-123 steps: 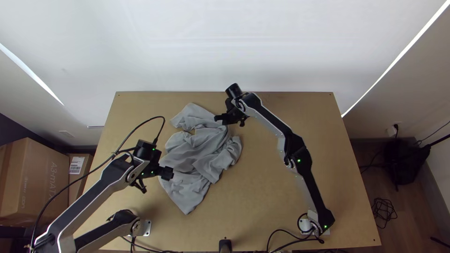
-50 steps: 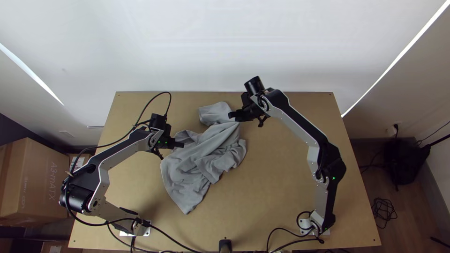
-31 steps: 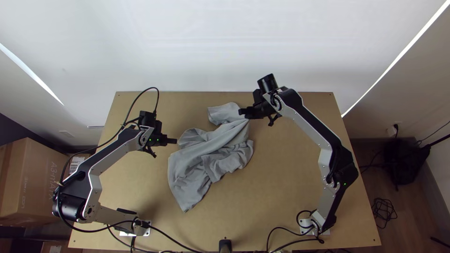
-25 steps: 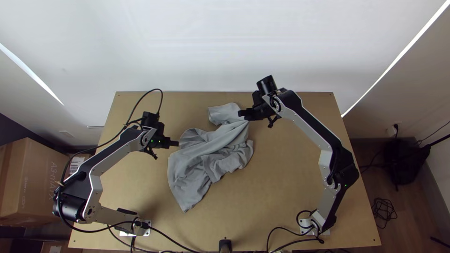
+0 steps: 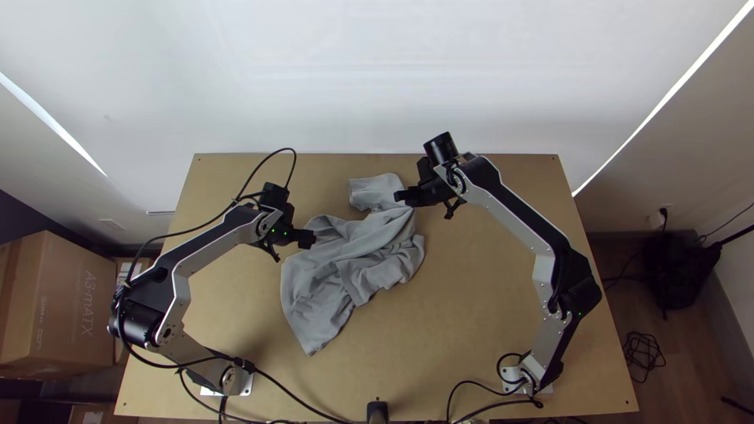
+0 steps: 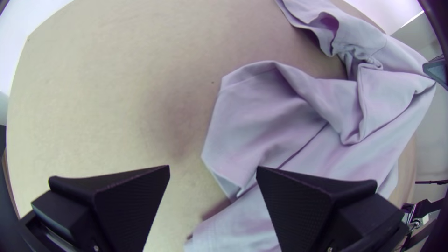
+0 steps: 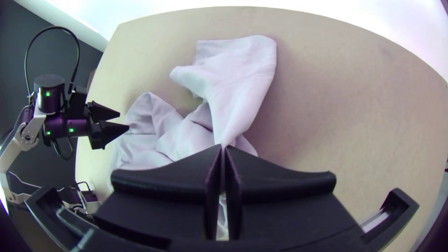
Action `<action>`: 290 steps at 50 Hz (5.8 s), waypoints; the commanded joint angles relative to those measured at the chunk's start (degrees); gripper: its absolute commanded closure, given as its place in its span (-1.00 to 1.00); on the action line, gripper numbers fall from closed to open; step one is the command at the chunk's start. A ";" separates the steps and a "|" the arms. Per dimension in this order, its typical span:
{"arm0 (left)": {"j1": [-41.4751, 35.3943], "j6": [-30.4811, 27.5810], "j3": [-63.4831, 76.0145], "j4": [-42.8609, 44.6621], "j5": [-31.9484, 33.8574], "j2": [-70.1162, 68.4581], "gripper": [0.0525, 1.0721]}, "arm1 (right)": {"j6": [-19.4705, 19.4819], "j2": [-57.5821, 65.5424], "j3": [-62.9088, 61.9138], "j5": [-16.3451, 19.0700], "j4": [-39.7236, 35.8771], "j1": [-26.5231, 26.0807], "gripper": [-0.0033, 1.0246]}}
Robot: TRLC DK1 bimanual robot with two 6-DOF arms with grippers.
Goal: Fold the t-shirt
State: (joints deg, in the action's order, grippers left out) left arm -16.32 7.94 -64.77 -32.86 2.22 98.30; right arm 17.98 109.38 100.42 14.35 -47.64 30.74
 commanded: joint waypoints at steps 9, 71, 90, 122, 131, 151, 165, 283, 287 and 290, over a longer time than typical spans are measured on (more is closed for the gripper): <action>-1.44 1.90 -2.99 0.17 0.86 3.92 -0.72 | 0.39 -2.42 -1.37 -0.46 0.70 0.64 0.95; 14.03 -1.09 -29.27 8.08 -0.28 -27.73 0.95 | -6.73 -18.24 10.67 -25.77 14.94 -5.96 0.95; 7.26 -1.35 -3.52 -3.26 -0.20 -40.65 0.95 | -0.14 -40.74 -26.95 -24.90 9.93 -1.39 0.95; -3.63 -5.13 25.40 -2.65 3.23 -49.43 0.95 | 4.52 -46.89 -45.05 -7.58 -10.28 5.64 -0.09; -2.76 -5.48 26.63 -0.36 3.58 -49.17 0.95 | -1.01 -38.19 -40.22 -6.79 -8.09 -7.80 -0.11; -1.26 -5.13 25.49 0.52 3.67 -48.29 0.95 | -5.32 -8.40 -11.04 -4.07 -11.69 -14.04 -0.48; -0.03 -5.04 24.08 0.34 3.76 -48.12 0.95 | -5.41 5.93 3.38 -4.07 -19.69 -13.87 -0.66; 0.41 -4.25 21.27 -0.89 3.76 -48.47 0.95 | -20.35 -24.22 -32.92 -13.21 -16.17 -11.41 -0.78; 0.41 -4.25 21.53 -0.89 3.76 -48.56 0.95 | -21.49 -26.77 -35.91 -17.60 -16.08 -8.77 -0.78; 0.50 -4.25 21.62 -0.89 3.76 -48.64 0.95 | -21.58 -28.00 -37.14 -18.83 -16.08 -7.19 -0.78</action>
State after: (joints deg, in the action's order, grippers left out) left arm -16.38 3.81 -41.91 -33.52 5.43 49.65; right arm -1.43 85.08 65.89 -2.46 -63.48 21.32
